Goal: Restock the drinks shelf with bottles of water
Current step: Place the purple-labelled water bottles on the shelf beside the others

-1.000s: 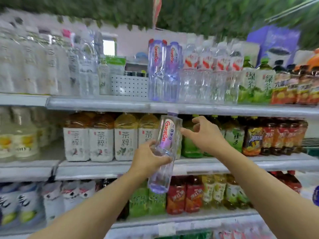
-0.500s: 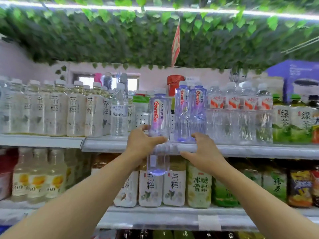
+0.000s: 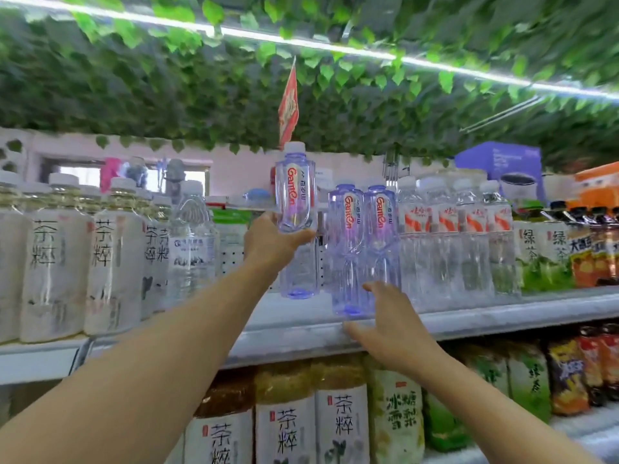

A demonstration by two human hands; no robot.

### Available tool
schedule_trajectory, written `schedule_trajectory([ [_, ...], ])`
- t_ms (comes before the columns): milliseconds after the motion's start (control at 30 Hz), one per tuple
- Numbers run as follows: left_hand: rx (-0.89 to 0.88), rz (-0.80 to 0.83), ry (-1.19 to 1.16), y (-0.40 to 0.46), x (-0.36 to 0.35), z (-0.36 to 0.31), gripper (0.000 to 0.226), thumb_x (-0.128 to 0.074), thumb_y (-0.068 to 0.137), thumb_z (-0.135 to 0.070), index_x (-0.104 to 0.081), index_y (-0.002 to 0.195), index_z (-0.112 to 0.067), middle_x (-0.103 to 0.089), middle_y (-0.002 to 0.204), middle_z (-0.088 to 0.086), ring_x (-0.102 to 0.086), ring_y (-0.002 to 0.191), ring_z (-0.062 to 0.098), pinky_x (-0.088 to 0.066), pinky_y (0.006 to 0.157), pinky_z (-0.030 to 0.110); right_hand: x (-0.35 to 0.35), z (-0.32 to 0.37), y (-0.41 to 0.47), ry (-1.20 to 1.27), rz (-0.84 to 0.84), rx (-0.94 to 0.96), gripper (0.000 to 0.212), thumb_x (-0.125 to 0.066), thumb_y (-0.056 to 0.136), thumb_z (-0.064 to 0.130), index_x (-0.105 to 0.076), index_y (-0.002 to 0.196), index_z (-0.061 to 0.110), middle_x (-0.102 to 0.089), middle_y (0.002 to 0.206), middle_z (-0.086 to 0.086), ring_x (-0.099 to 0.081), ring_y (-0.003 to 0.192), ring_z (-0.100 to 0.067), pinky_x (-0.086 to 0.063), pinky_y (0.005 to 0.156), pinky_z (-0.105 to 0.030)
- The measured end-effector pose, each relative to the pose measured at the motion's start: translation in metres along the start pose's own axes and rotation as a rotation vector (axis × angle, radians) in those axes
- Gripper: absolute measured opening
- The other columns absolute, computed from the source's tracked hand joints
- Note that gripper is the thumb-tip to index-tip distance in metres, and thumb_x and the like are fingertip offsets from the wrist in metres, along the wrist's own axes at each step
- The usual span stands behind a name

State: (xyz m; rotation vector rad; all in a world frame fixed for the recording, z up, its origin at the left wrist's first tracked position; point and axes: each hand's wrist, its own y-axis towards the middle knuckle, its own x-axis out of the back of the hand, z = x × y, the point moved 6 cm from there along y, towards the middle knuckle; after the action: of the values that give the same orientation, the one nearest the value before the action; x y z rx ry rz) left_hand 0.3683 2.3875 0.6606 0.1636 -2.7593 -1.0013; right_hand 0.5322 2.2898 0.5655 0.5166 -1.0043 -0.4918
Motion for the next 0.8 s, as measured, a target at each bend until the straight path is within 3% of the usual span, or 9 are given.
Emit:
schedule_trajectory([
  [367, 0.070, 0.109, 0.002, 0.015, -0.039, 0.046, 0.078, -0.086, 0.060, -0.036, -0.053, 0.127, -0.013, -0.061, 0.121, 0.007, -0.059, 0.107, 0.025, -0.049, 0.094, 0.046, -0.016, -0.005, 0.003, -0.087, -0.023, -0.030, 0.073, -0.062, 0.086, 0.042, -0.023, 0.144, 0.022, -0.029, 0.143, 0.003, -0.024, 0.134, -0.015, -0.026, 0.109, -0.030],
  [500, 0.070, 0.124, -0.005, 0.012, -0.037, 0.045, 0.085, -0.084, 0.064, -0.036, -0.045, 0.135, -0.011, -0.054, 0.131, 0.010, -0.054, 0.116, 0.027, -0.047, 0.098, 0.047, -0.016, -0.006, 0.001, -0.067, 0.002, -0.052, 0.074, -0.063, 0.086, 0.042, -0.022, 0.145, 0.024, -0.029, 0.141, 0.004, -0.024, 0.132, -0.017, -0.042, 0.102, -0.042],
  [567, 0.097, 0.189, -0.012, 0.010, -0.037, 0.045, 0.083, -0.083, 0.067, -0.033, -0.042, 0.137, -0.012, -0.053, 0.132, 0.010, -0.054, 0.115, 0.028, -0.048, 0.095, 0.046, -0.017, -0.006, 0.001, -0.101, 0.001, -0.028, 0.075, -0.062, 0.086, 0.045, -0.022, 0.145, 0.022, -0.030, 0.143, 0.002, -0.023, 0.134, -0.018, -0.035, 0.108, -0.038],
  [667, 0.197, 0.338, 0.001, 0.001, -0.035, 0.049, 0.073, -0.077, 0.076, -0.015, -0.037, 0.138, -0.014, -0.053, 0.127, 0.010, -0.054, 0.108, 0.027, -0.047, 0.080, 0.039, -0.018, -0.008, 0.002, -0.124, 0.005, 0.004, 0.075, -0.061, 0.086, 0.047, -0.023, 0.145, 0.020, -0.030, 0.144, 0.001, -0.022, 0.134, -0.018, -0.025, 0.110, -0.033],
  [800, 0.253, 0.434, 0.040, -0.004, -0.035, 0.058, 0.057, -0.070, 0.081, -0.002, -0.042, 0.128, -0.018, -0.059, 0.097, 0.005, -0.057, 0.095, 0.025, -0.046, 0.079, 0.040, -0.017, -0.010, 0.001, -0.117, 0.015, 0.027, 0.075, -0.060, 0.086, 0.049, -0.022, 0.145, 0.021, -0.029, 0.144, 0.002, -0.021, 0.134, -0.016, -0.025, 0.110, -0.032],
])
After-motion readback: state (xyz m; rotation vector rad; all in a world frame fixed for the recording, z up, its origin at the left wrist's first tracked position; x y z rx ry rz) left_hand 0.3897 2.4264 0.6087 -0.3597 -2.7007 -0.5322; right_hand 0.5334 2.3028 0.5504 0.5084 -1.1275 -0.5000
